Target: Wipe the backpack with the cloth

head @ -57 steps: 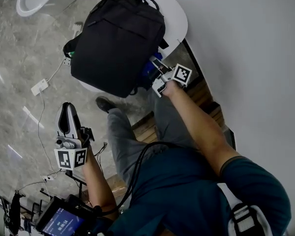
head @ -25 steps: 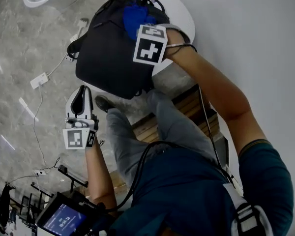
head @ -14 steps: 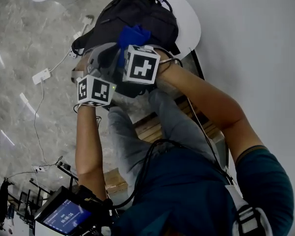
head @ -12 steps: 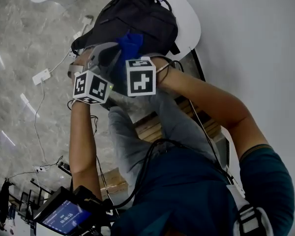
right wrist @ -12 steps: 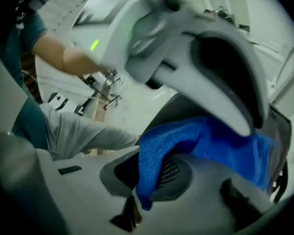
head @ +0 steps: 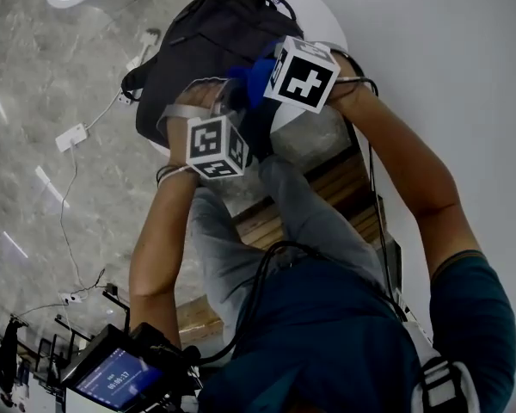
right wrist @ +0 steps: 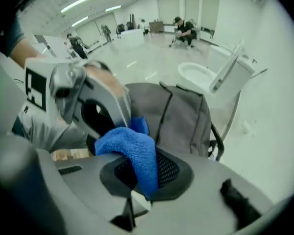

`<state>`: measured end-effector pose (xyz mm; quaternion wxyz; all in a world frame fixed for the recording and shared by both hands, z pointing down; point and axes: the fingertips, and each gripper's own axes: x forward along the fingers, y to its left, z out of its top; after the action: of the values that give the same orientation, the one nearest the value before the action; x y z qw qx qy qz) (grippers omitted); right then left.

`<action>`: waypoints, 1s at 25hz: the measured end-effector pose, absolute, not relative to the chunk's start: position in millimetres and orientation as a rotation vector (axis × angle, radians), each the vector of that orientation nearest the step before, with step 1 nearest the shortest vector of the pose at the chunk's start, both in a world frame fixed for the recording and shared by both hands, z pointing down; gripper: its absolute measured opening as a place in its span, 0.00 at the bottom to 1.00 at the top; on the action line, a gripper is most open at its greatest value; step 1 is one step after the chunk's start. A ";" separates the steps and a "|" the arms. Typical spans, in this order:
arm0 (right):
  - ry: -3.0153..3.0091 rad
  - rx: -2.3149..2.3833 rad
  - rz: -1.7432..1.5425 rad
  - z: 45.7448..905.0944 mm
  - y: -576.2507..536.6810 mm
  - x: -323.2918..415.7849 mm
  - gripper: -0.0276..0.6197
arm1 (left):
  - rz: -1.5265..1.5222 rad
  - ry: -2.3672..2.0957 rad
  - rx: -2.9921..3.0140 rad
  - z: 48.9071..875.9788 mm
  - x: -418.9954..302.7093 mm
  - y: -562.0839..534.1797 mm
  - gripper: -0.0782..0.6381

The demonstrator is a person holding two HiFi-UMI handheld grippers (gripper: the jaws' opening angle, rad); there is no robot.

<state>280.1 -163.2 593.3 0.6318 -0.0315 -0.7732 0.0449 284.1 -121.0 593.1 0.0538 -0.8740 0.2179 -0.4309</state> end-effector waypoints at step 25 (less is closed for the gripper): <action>-1.994 0.018 0.008 607.2 -178.3 153.3 0.09 | -1.282 1.524 -2.745 606.5 139.1 -162.0 0.23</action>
<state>153.3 -178.3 607.2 0.5429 0.0075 -0.8397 0.0034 139.1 -162.0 606.5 -0.1245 -0.8031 0.4458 -0.3752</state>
